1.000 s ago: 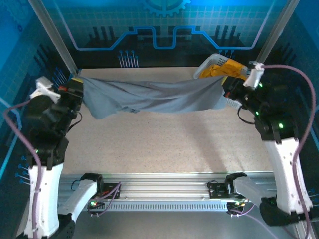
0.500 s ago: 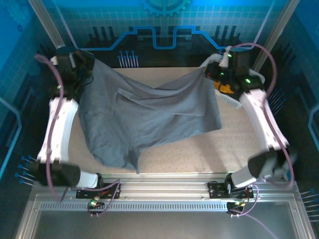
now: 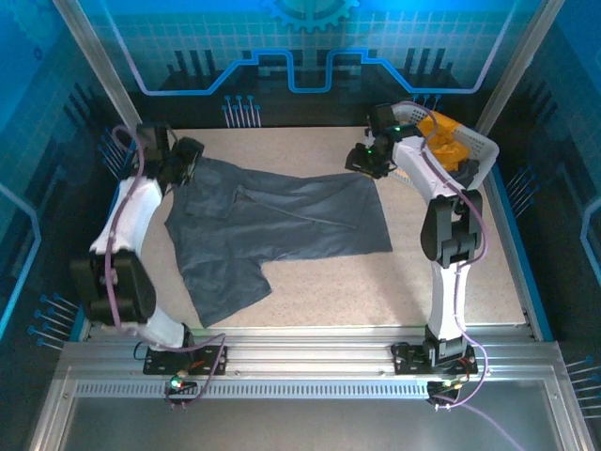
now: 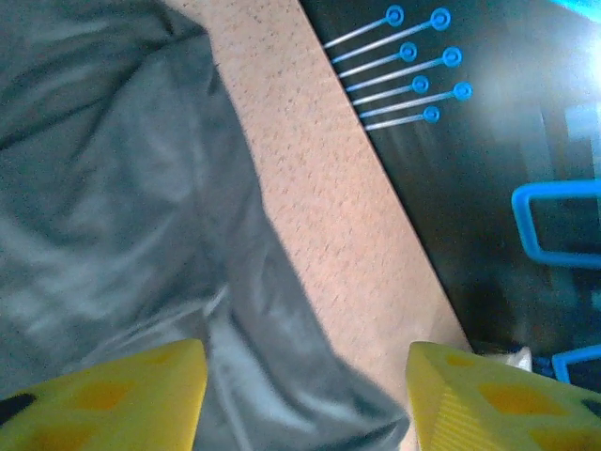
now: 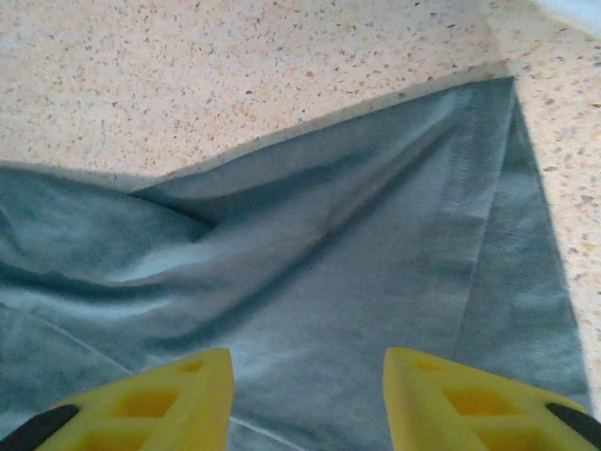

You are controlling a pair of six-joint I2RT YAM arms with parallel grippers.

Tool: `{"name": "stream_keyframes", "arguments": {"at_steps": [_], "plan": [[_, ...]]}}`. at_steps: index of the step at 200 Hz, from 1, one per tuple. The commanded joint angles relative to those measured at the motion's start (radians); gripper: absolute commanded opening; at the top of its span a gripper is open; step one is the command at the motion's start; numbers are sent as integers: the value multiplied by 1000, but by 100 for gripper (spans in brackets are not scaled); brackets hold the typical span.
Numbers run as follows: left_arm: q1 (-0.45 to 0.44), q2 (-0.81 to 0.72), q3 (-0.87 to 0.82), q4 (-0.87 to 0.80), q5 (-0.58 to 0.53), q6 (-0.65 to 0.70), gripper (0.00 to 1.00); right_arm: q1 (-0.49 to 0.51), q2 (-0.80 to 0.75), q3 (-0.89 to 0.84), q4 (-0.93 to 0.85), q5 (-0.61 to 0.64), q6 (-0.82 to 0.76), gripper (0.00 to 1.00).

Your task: Fold and stack the t-shirts

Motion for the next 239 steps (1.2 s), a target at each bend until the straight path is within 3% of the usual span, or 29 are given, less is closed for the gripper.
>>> {"name": "stream_keyframes", "arguments": {"at_steps": [1, 39, 74, 115, 147, 171, 191, 239], "plan": [[-2, -136, -194, -56, 40, 25, 56, 16, 90, 66, -15, 80, 8, 43], [3, -220, -400, -93, 36, -19, 51, -5, 276, 322, -75, 186, 15, 40], [0, -215, -430, -208, 41, -28, 48, -89, 400, 492, -118, 232, 72, 38], [2, -278, -431, -437, -81, 31, 58, -174, 429, 550, -74, 143, 65, 36], [31, -306, -438, -534, -205, 85, 59, -148, 378, 565, -81, -3, 10, 40], [123, -265, -472, -488, -213, 146, 62, -97, 229, 423, -55, -24, -2, 45], [200, -177, -468, -443, -197, 198, 62, -67, 33, 175, 27, -29, 26, 49], [225, -35, -472, -269, -115, 265, 61, -62, -338, -377, 175, -97, 62, 57]]}}
